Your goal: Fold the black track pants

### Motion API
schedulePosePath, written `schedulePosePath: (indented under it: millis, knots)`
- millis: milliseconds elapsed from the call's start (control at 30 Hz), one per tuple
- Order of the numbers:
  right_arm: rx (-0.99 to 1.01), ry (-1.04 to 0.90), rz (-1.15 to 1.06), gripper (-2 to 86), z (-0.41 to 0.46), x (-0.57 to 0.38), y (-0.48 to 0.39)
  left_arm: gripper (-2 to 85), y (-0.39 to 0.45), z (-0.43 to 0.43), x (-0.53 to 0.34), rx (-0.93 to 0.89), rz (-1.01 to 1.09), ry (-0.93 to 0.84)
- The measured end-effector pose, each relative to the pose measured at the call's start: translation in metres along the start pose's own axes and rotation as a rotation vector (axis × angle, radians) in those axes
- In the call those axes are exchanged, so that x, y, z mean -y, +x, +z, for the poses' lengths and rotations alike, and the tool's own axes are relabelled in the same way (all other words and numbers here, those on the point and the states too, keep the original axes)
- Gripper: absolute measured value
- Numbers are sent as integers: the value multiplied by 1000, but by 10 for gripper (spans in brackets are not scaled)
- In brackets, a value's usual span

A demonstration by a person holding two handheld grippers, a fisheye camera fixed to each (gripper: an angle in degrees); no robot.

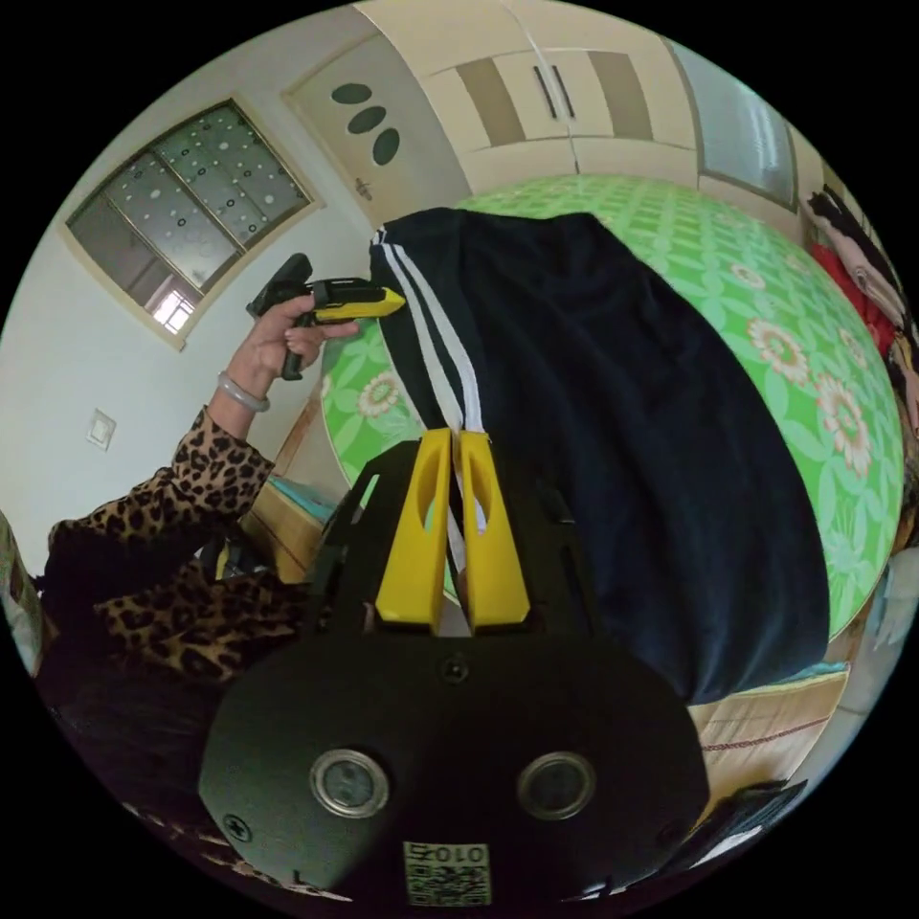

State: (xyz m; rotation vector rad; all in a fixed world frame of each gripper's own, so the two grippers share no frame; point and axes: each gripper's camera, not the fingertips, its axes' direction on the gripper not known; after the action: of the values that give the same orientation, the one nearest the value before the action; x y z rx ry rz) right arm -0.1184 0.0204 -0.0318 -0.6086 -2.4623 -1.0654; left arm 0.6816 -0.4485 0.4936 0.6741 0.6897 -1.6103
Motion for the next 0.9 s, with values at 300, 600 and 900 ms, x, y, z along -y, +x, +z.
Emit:
schedulePosePath:
  millis: [300,600,900]
  knots:
    - [13,7,-21,35,-60,-8,51,-2,18,-14,-7,161,82,63]
    - [240,461,610,70,-189,-192,224,-3,14,-8,-21,71,76,74]
    - [708,409,914,134,-119,-257,319,-1,45,-20,-58,50,52,153]
